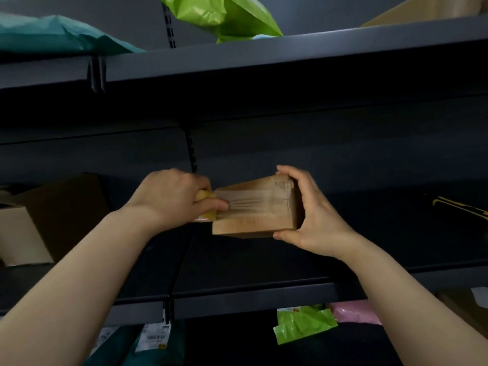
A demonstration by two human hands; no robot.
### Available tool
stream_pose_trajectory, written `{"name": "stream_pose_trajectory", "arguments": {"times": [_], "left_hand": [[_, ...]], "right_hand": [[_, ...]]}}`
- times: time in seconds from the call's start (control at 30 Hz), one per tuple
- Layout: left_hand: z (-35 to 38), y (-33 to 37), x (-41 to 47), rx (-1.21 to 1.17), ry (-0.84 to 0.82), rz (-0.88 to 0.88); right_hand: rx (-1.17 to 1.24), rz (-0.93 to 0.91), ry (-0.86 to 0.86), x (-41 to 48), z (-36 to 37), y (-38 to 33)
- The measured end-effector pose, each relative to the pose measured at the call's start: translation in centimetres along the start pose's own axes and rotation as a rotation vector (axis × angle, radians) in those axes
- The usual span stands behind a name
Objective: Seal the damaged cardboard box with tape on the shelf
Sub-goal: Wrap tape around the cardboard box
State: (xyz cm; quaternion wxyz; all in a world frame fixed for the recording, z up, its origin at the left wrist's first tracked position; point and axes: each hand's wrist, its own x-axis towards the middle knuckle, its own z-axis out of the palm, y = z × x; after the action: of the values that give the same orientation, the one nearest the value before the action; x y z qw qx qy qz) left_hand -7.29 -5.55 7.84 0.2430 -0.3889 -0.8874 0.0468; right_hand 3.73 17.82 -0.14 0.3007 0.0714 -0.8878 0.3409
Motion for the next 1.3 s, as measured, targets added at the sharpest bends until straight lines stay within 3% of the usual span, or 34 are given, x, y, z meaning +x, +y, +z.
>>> {"name": "stream_pose_trajectory", "arguments": {"times": [0.07,0.2,0.23,0.33,0.4,0.57,0.67,0.9,1.3], "left_hand": [[0.0,-0.7,-0.1,-0.147,-0.025,-0.026],[-0.7,-1.9,-0.9,-0.963,-0.186,-0.015],[-0.4,-1.9,-0.9,-1.003,-0.189,-0.013],[0.8,-2.6,-0.2,-0.508,-0.041,-0.014],[1.4,-3.0,0.0,-0.351,0.035,-0.018],[2.7,-3.8,0.5,-0.536,-0.091,0.001],[2.9,-4.0,1.1,-0.477,-0.166,0.030],[3.8,-3.5,2.5,-0.387,-0.206,0.010],[5.1,-2.7,4.0,-0.578,-0.302,0.040]], "right_hand": [[0.025,0.020,0.014,-0.2,-0.1,0.5],[0.084,0.073,0.037,-0.5,-0.5,1.5],[0.084,0.073,0.037,-0.5,-0.5,1.5],[0.087,0.077,0.030,-0.5,-0.3,1.2],[0.130,0.089,0.032,-0.6,-0.1,1.2],[0.212,0.106,0.012,-1.0,-0.1,1.7],[0.226,0.108,-0.010,-1.0,-0.3,1.8],[0.255,0.116,-0.014,-1.1,-0.5,2.2],[0.273,0.159,-0.077,-1.1,-0.9,3.3]]}}
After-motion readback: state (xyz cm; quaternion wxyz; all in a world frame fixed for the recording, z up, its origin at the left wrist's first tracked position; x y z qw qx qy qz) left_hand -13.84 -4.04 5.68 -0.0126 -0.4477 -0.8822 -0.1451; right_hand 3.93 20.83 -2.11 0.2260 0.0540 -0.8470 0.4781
